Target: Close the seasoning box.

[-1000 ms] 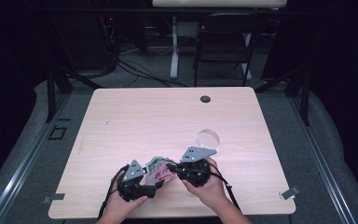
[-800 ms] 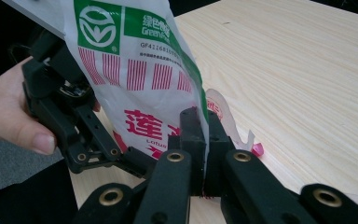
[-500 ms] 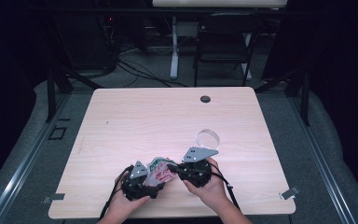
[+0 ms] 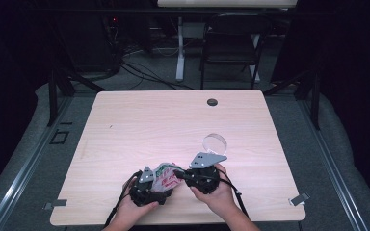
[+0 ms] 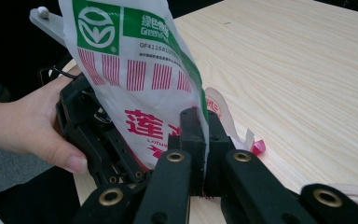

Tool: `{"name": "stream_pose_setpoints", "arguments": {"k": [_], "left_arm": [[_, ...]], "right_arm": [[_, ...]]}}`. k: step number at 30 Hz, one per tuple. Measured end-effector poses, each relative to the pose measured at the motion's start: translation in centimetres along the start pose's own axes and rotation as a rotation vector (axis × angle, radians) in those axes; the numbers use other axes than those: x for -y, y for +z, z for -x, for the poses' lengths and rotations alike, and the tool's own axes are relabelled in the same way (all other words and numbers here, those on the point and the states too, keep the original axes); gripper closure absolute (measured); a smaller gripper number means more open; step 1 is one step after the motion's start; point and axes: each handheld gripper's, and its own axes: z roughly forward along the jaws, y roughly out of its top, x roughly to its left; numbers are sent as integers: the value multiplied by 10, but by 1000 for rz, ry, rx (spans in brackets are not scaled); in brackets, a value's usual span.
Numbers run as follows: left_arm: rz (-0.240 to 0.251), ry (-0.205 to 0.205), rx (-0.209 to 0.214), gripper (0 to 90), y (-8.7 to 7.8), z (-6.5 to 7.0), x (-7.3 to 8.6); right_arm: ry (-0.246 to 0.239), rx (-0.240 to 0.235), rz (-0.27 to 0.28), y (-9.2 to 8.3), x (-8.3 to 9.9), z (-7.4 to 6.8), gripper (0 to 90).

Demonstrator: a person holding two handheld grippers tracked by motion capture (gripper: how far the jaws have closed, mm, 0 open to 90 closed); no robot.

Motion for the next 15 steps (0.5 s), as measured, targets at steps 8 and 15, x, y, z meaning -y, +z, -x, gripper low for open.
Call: {"name": "stream_pose_setpoints", "arguments": {"k": [8, 15], "left_arm": [[2, 2, 3, 243, 3, 0, 1], [22, 39, -26, 280, 4, 2, 4]], "right_arm": [[-2, 3, -4, 0, 1, 0, 900], [-5, 5, -6, 0, 1, -1, 900]]}}
